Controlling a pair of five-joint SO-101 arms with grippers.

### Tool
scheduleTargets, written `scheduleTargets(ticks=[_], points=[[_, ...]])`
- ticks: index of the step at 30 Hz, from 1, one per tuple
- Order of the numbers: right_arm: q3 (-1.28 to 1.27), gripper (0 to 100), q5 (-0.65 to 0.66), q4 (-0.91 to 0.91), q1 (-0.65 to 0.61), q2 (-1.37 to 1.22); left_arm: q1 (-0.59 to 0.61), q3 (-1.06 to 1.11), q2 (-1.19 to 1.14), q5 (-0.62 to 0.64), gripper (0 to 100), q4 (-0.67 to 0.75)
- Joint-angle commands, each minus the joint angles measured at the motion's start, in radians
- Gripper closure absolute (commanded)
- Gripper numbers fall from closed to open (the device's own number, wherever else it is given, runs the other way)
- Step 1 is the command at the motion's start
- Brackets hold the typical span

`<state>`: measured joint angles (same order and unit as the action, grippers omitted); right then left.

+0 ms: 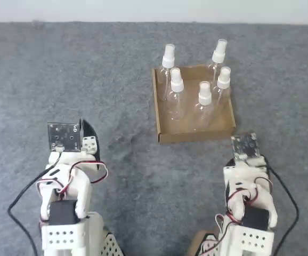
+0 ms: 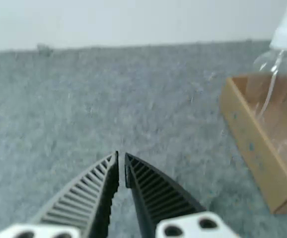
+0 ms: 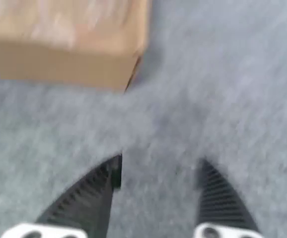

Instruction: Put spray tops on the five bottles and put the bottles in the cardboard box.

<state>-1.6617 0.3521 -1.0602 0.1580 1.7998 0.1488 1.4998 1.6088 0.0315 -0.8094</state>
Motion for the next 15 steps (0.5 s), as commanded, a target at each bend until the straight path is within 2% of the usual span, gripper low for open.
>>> scheduleTargets(ticks=[1, 3, 7, 15], points=[[-0.021, 97.5, 0.014, 0.013, 0.079, 0.016, 0.003, 0.116, -0.005, -0.005, 99, 0.049], [-0.021, 99.2, 0.015, -0.001, 0.096, 0.016, 0.003, 0.2, -0.018, -0.006, 99, 0.124], [-0.021, 98.6, 0.015, -0.12, 0.097, 0.016, 0.021, 0.193, -0.025, -0.008, 99, 0.124], [-0.021, 99.1, 0.015, -0.249, 0.093, 0.016, 0.028, 0.193, -0.025, -0.008, 99, -0.031]])
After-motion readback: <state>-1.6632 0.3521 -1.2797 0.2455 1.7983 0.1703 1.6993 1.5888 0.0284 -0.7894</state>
